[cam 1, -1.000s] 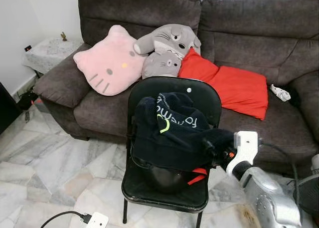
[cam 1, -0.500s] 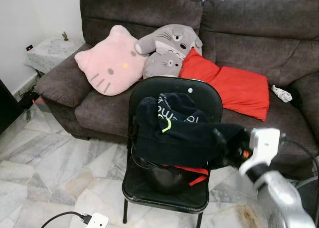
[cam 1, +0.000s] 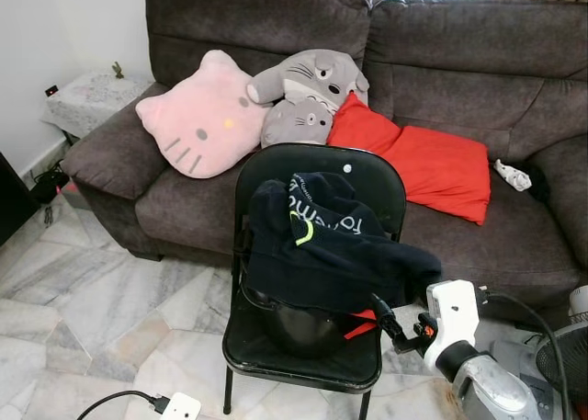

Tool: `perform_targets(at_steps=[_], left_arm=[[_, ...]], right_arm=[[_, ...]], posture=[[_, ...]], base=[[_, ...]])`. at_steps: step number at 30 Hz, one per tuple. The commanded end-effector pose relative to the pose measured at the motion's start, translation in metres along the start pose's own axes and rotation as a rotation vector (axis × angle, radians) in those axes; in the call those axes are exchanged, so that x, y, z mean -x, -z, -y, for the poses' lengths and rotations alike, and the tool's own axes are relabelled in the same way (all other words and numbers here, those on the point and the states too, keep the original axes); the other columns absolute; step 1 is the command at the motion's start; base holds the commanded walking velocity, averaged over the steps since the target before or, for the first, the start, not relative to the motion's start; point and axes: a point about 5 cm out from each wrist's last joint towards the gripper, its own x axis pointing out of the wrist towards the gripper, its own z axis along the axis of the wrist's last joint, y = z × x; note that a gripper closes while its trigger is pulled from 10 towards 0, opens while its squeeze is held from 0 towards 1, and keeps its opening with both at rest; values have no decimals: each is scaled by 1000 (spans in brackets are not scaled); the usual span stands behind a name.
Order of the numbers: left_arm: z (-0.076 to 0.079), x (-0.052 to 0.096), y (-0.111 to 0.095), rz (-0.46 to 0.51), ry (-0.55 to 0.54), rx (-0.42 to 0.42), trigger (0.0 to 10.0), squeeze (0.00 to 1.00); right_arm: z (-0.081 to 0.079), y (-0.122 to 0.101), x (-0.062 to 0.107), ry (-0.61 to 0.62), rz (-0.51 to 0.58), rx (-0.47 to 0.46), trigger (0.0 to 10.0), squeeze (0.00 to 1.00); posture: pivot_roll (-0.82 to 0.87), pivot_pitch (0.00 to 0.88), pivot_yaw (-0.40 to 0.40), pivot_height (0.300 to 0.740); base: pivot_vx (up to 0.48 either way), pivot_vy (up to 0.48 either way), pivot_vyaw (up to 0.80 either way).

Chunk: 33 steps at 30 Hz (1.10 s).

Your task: Hang hanger

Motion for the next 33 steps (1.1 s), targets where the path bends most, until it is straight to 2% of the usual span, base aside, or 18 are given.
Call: perform_targets(at_steps=[1,6,9,10,11,13,16,20,23,24,25,26,27,29,31,33], left_arm=[[1,2,8,-33,3,6,10000,0],[0,1,7,-32,2,5,10000,0],[0,1,6,-31,2,5,10000,0],[0,1,6,-30,2,5,10000,0],[0,1,6,-30,2,5,10000,0],[0,1,6,-30,2,4,10000,0],[0,1,5,-30,1,4,10000,0],[-1,1,5,-30,-5,7,10000,0],[-1,1,5,-29,-9,9,10000,0],[-2,1,5,-29,-9,7,10000,0],[-2,1,5,-30,-8,4,10000,0],[-2,1,5,-30,-8,4,10000,0],[-2,1,5,-30,-8,2,10000,0],[-2,1,5,-30,-7,1,10000,0],[-2,1,5,-29,-6,-2,10000,0],[-2,1,5,-28,-6,-2,10000,0]], right_arm=[[4,-15,-1,18,83,5,10000,0],[6,-50,2,8,276,28,10000,0],[12,-59,2,33,318,43,10000,0],[20,-58,0,59,299,70,10000,0],[20,-58,0,59,299,70,10000,0],[34,-53,-4,103,251,112,10000,0],[39,-51,-5,123,229,123,10000,0],[61,-51,-13,200,218,127,10000,0],[50,-69,-12,136,342,99,10000,0],[39,-80,-8,124,425,166,10000,0],[33,-84,-4,149,459,251,10000,0],[33,-84,-4,149,459,251,10000,0],[29,-85,-1,183,468,318,10000,0],[17,-79,8,208,477,379,10000,0],[3,-65,15,189,425,550,10000,0],[-7,-48,20,132,379,582,10000,0]], posture=[[-148,77,-8,740],[-150,82,-6,740],[-152,84,-5,740],[-153,84,-4,740],[-153,84,-4,740],[-146,85,-4,740],[-145,85,-4,740],[-134,83,-4,740],[-132,82,-1,740],[-138,84,1,740],[-141,84,2,740],[-141,84,2,740],[-144,85,3,740],[-146,85,2,740],[-148,86,0,740],[-155,86,-3,740]], base=[[0,0,0],[0,0,0],[0,0,0],[0,0,0],[0,0,0],[0,0,0],[0,0,0],[0,0,0],[0,0,0],[0,0,0],[0,0,0],[0,0,0],[0,0,0],[0,0,0],[0,0,0],[0,0,0]])
